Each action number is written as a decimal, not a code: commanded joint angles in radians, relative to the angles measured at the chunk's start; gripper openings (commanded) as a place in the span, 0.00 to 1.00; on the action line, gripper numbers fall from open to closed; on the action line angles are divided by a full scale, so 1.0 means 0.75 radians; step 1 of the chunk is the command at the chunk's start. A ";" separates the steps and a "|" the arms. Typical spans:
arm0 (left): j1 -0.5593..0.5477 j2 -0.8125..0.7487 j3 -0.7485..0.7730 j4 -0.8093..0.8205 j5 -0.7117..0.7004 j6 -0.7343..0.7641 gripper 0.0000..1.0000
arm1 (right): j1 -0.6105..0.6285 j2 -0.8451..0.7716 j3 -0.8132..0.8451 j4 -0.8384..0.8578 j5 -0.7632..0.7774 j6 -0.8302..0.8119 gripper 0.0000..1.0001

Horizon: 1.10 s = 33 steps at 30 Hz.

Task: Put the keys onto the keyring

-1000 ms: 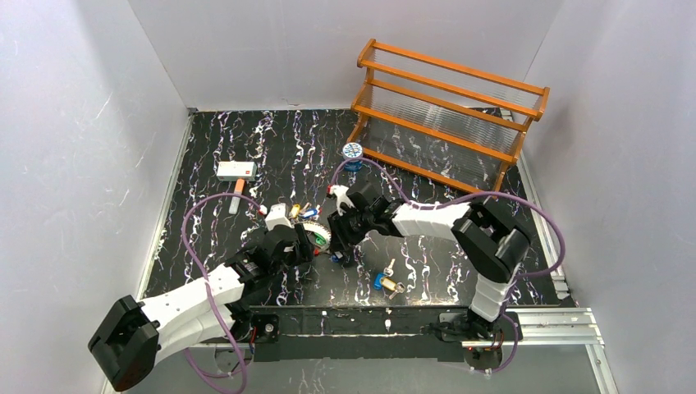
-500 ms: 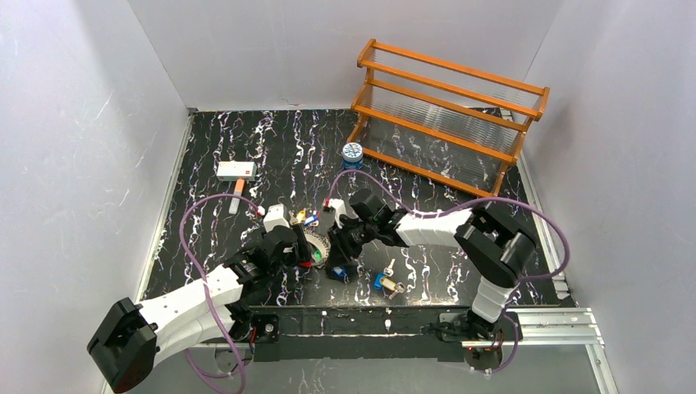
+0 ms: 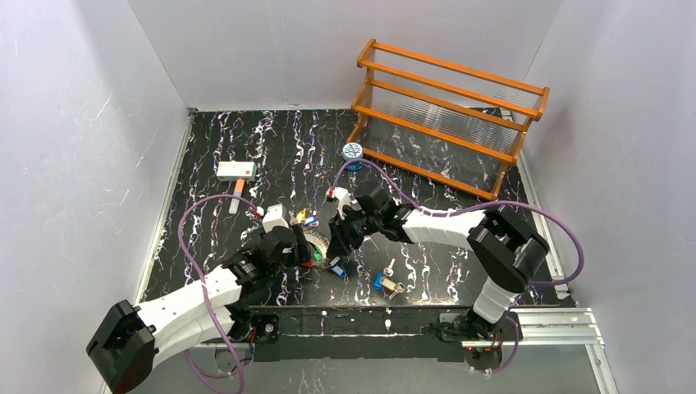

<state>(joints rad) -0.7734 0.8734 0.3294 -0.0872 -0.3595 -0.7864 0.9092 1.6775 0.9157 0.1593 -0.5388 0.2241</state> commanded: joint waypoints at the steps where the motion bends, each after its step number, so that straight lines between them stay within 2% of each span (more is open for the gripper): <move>1: 0.007 -0.023 0.004 -0.023 -0.044 -0.011 0.58 | 0.002 0.038 0.058 -0.059 0.039 -0.061 0.52; 6: 0.008 -0.015 0.004 -0.017 -0.036 -0.016 0.58 | 0.063 0.102 0.079 -0.142 0.027 -0.096 0.49; 10: 0.006 -0.006 0.001 -0.007 -0.033 -0.019 0.58 | 0.151 0.137 0.075 -0.203 0.027 -0.133 0.28; 14: 0.008 -0.002 0.001 -0.002 -0.028 -0.019 0.58 | 0.179 0.102 0.010 -0.146 0.007 -0.076 0.04; 15: 0.007 0.001 -0.001 -0.001 -0.029 -0.021 0.58 | 0.180 0.075 -0.022 -0.117 0.010 -0.061 0.02; 17: 0.009 0.003 -0.002 0.004 -0.027 -0.020 0.58 | 0.180 0.033 -0.063 -0.067 0.027 -0.029 0.04; 21: 0.007 0.002 0.000 0.003 -0.014 -0.015 0.58 | 0.173 -0.042 -0.096 -0.029 0.091 0.000 0.27; 24: 0.007 -0.006 -0.001 0.001 -0.011 -0.012 0.58 | 0.154 -0.085 -0.104 -0.017 0.139 0.027 0.38; 29: 0.008 -0.039 -0.009 -0.004 -0.009 -0.017 0.58 | 0.140 -0.065 -0.035 -0.044 0.127 0.022 0.38; 33: 0.008 -0.061 -0.011 -0.013 -0.015 -0.018 0.58 | 0.142 0.003 0.045 -0.068 0.082 0.033 0.31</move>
<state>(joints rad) -0.7734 0.8555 0.3279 -0.0841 -0.3538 -0.7963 1.0164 1.6459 0.8692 0.1040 -0.4526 0.2367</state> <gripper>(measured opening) 0.576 0.333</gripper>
